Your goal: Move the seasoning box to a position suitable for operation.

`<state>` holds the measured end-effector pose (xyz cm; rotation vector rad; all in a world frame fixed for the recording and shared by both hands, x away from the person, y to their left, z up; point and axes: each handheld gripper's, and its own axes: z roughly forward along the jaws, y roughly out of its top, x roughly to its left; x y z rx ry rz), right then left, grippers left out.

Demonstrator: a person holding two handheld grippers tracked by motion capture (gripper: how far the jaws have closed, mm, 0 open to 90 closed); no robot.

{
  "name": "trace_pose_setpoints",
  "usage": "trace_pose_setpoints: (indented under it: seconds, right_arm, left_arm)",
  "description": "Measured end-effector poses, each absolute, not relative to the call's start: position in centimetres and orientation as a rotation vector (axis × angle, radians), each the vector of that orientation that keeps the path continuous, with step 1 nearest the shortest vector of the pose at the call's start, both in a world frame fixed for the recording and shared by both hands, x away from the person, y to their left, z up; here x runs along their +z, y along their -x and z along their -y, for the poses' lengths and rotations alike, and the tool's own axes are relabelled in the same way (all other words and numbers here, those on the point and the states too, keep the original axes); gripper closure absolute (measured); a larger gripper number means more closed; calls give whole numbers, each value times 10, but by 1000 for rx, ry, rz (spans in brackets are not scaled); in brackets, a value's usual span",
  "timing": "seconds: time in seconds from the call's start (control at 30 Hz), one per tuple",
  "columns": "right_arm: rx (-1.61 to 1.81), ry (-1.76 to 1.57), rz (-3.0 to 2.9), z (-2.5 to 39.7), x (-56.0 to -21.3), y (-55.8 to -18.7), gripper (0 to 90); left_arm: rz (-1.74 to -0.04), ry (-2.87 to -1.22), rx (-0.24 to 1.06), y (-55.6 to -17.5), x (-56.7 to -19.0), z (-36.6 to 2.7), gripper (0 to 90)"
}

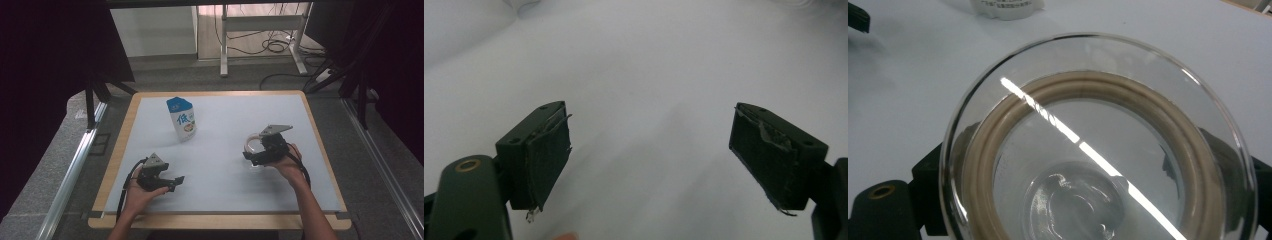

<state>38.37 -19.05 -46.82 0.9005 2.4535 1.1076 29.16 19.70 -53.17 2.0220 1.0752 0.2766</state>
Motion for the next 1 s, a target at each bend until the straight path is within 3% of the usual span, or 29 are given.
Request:
trace_pose_setpoints:
  seconds: [0.63,0.7,1.0]
  right_arm:
    - [1094,-892,-2474,187,-480,-371,108]
    - [1075,-885,-2470,186,-480,-371,57]
    - [1232,-931,-2321,194,-450,-360,22]
  left_arm:
    - [-1071,-2030,276,-291,-533,-196,165]
    - [-1070,-2032,274,-291,-533,-196,165]
    - [-1077,-2025,277,-291,-533,-197,165]
